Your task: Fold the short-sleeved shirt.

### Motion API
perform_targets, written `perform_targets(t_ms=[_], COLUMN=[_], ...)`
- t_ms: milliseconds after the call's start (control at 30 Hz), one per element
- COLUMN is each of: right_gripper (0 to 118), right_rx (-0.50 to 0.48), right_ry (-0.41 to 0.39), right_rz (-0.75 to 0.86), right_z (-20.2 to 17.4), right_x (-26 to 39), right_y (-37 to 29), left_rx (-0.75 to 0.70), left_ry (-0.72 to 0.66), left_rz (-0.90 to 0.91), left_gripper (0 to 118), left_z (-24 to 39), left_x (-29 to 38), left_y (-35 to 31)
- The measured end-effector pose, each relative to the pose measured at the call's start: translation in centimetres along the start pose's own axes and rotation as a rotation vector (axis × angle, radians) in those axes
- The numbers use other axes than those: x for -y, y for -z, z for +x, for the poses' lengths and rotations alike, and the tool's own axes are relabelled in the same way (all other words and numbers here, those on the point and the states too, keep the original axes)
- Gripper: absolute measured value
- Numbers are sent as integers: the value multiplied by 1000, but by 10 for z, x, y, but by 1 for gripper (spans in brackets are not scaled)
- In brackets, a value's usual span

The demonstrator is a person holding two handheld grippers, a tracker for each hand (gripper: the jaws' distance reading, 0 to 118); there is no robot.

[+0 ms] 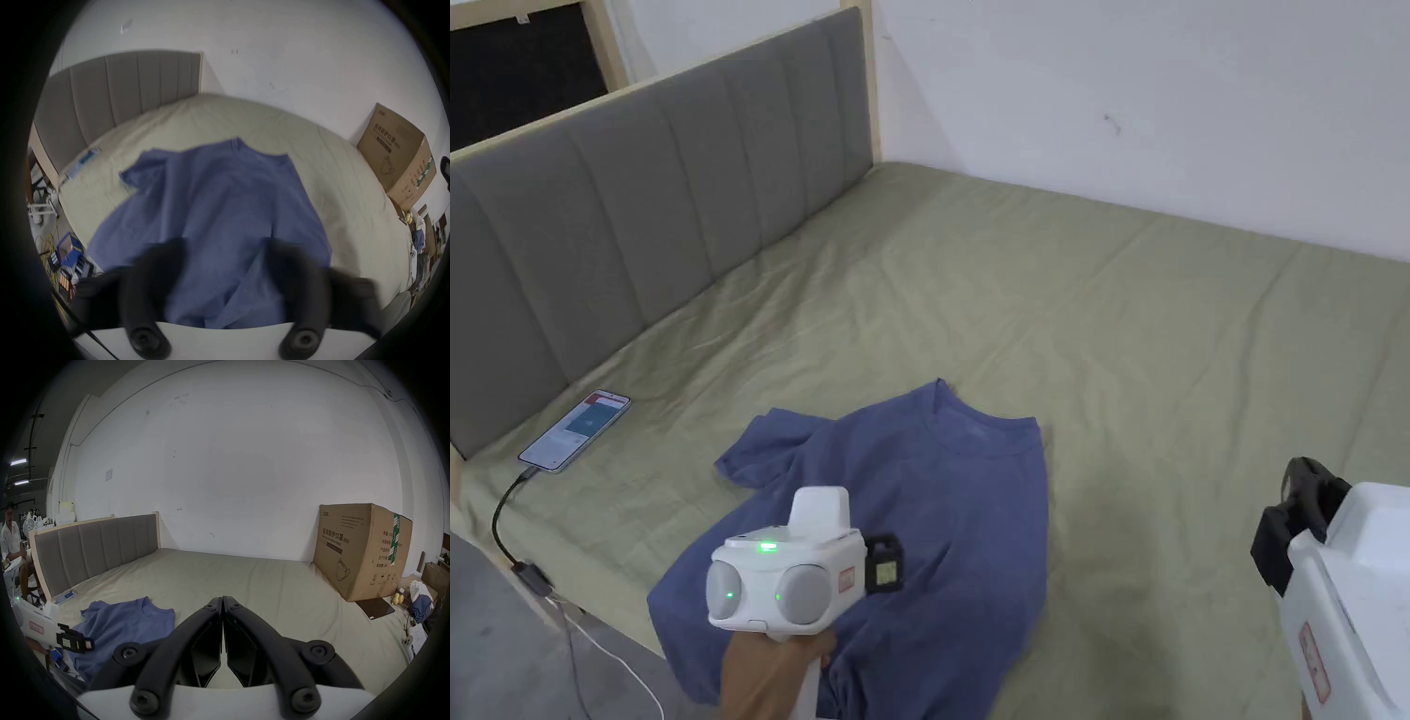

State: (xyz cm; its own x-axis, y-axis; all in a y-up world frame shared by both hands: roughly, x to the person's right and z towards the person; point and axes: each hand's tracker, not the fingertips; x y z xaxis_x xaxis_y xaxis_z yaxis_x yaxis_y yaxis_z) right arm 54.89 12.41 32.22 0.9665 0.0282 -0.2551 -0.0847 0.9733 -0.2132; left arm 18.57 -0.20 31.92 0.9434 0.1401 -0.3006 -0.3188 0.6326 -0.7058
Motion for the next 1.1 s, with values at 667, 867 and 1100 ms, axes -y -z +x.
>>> perform_targets(t_ms=[667, 867, 1100], right_gripper=[0, 0, 0], right_rx=[95, 114, 148], right_ry=[-6, 7, 38], right_rz=[-82, -56, -16], right_z=[38, 50, 64], right_x=[18, 14, 7], right_y=[-9, -21, -37], left_rx=[34, 107, 270], left_ry=[130, 110, 110], left_rz=[-100, 44, 215], left_gripper=[2, 0, 0], left_z=[26, 22, 56], left_x=[14, -13, -60], left_y=[39, -22, -79])
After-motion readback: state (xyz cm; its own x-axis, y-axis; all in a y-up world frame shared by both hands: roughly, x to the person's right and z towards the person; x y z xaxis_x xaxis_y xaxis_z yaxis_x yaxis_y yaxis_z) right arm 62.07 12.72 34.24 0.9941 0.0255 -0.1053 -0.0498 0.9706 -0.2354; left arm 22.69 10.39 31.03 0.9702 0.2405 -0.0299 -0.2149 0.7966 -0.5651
